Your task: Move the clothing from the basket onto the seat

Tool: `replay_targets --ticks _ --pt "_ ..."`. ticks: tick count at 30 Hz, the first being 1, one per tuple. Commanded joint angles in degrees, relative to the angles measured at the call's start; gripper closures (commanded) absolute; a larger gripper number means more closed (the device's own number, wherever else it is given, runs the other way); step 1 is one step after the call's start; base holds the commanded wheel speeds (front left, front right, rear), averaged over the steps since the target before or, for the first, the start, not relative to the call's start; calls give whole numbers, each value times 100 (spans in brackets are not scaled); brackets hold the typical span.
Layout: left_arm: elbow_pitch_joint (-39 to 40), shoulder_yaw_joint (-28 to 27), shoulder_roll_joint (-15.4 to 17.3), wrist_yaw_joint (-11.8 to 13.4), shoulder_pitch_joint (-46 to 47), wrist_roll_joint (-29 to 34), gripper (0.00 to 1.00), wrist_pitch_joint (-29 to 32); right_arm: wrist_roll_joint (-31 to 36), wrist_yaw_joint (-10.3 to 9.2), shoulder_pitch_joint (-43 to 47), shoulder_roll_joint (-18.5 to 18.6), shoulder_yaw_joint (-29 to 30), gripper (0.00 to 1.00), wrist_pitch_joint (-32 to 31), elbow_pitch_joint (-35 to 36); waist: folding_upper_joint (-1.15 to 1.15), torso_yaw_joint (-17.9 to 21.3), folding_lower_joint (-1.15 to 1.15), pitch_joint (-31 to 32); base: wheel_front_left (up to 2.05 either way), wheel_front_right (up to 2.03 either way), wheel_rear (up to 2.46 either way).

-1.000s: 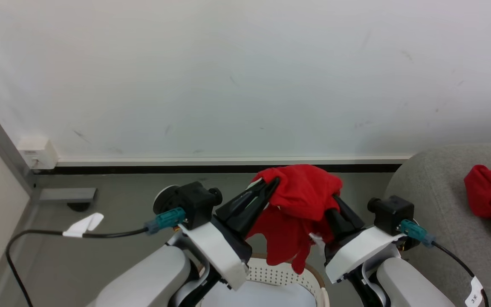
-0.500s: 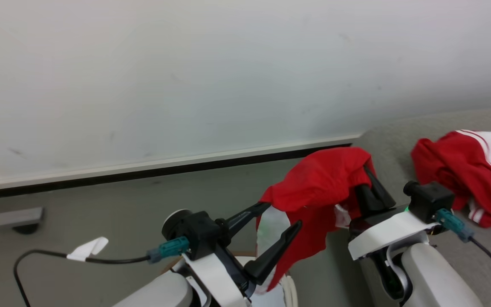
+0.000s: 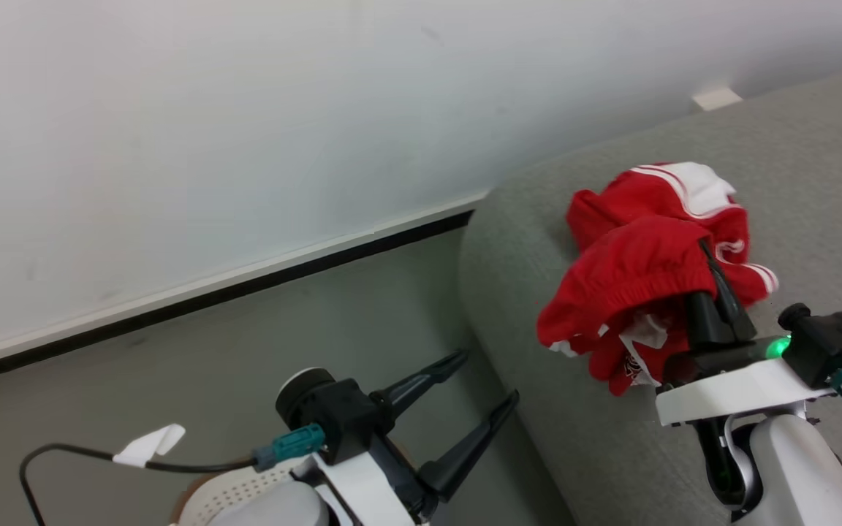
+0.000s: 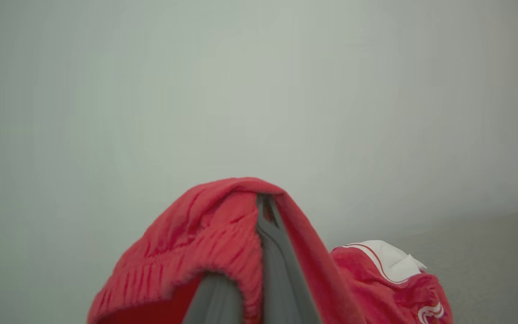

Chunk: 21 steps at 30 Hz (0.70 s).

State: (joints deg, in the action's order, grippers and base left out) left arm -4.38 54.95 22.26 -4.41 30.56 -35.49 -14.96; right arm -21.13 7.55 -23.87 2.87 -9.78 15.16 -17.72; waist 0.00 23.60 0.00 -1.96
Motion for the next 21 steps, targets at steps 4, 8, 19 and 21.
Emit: replay_targets --ticks 4,8,19,21 --pt "-16 -66 23 32 -90 161 0 -22 103 -13 234 7 143 100 -2 317 0 510 0 -119 0 0 0" --pt "-22 -104 -17 1 -92 218 0 -19 143 -13 390 14 295 100 -2 603 0 667 0 -223 0 0 0" --pt "-2 -177 138 -111 -4 330 0 -18 238 -13 300 130 564 100 -262 1210 0 718 0 -560 0 0 0" --pt "49 -181 206 -121 21 350 0 -8 213 -13 136 249 641 100 -344 1284 0 664 0 -680 0 0 0"
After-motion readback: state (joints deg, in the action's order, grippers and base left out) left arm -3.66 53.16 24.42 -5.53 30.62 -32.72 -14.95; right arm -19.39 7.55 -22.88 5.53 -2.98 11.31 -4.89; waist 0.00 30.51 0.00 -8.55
